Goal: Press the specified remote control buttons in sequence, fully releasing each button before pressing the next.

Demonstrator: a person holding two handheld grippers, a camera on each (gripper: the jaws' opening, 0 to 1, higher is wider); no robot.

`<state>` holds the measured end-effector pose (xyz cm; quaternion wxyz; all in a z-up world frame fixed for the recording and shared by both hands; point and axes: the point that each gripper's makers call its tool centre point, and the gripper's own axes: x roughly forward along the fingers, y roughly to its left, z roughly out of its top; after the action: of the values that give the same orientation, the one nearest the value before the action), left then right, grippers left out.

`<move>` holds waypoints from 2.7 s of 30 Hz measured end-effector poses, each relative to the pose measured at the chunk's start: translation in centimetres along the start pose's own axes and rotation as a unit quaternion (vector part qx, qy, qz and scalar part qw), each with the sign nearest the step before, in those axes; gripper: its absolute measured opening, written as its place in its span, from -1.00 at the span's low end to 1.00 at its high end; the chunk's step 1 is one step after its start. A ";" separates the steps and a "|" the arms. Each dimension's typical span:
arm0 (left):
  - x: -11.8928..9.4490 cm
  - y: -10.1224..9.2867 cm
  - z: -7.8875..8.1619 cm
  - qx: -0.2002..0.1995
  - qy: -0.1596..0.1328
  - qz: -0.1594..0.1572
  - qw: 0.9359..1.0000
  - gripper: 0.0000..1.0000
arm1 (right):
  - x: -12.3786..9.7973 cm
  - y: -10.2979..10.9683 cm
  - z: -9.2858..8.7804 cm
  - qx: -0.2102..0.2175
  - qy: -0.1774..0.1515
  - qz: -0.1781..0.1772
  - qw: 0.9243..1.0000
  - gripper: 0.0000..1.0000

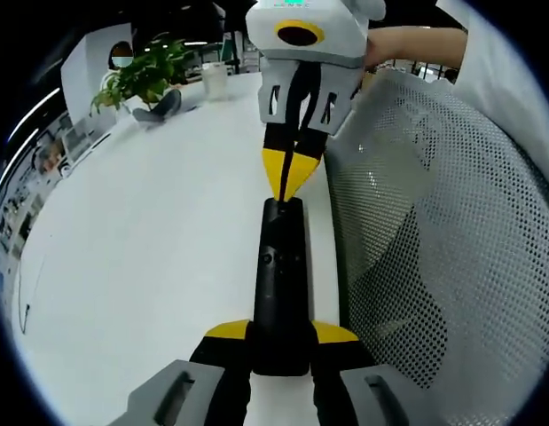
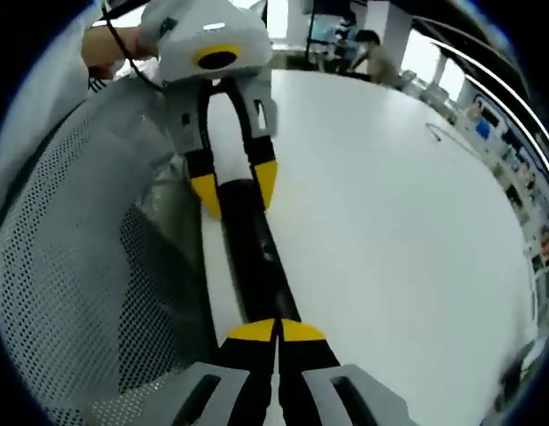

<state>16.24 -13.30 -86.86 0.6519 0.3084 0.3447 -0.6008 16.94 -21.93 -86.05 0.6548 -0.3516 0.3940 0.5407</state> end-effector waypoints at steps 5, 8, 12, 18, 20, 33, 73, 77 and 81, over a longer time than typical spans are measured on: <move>0.1 0.0 0.0 0.007 0.011 -0.005 1.000 -0.52 | 0.0 -0.3 0.0 -0.005 0.012 0.018 1.000 -1.00; 0.0 0.0 0.0 0.011 0.015 -0.010 1.000 -0.51 | 0.1 -0.3 0.3 0.029 -0.017 0.029 0.999 -1.00; 0.0 0.0 0.0 0.014 0.011 -0.013 1.000 -0.51 | -0.1 -0.4 0.5 0.070 -0.080 0.027 0.994 -1.00; 0.0 0.0 0.0 0.013 0.009 -0.011 1.000 -0.51 | -0.2 -0.5 0.3 0.089 -0.100 0.010 0.991 -1.00; 0.0 0.0 0.0 0.013 0.011 -0.012 1.000 -0.51 | -0.1 -0.3 0.5 0.062 -0.086 0.006 0.994 -1.00; 0.0 0.0 0.0 0.013 0.013 -0.012 1.000 -0.51 | 0.4 0.2 1.3 0.002 -0.044 0.018 0.999 -1.00; 0.0 0.0 -0.1 0.019 0.023 -0.015 0.999 -0.51 | 0.9 0.2 2.4 0.035 -0.071 0.024 0.997 -1.00; 0.0 0.0 -0.1 0.018 0.019 -0.014 1.000 -0.51 | 0.8 0.5 2.5 -0.008 -0.073 0.006 0.997 -1.00; 0.0 0.0 -0.1 0.018 0.018 -0.014 1.000 -0.51 | 1.2 1.0 3.2 -0.029 -0.075 0.010 0.997 -1.00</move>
<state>16.23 -13.23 -86.91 0.6314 0.3258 0.3502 -0.6103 16.49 -18.41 -85.72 0.6663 -0.3251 0.3312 0.5836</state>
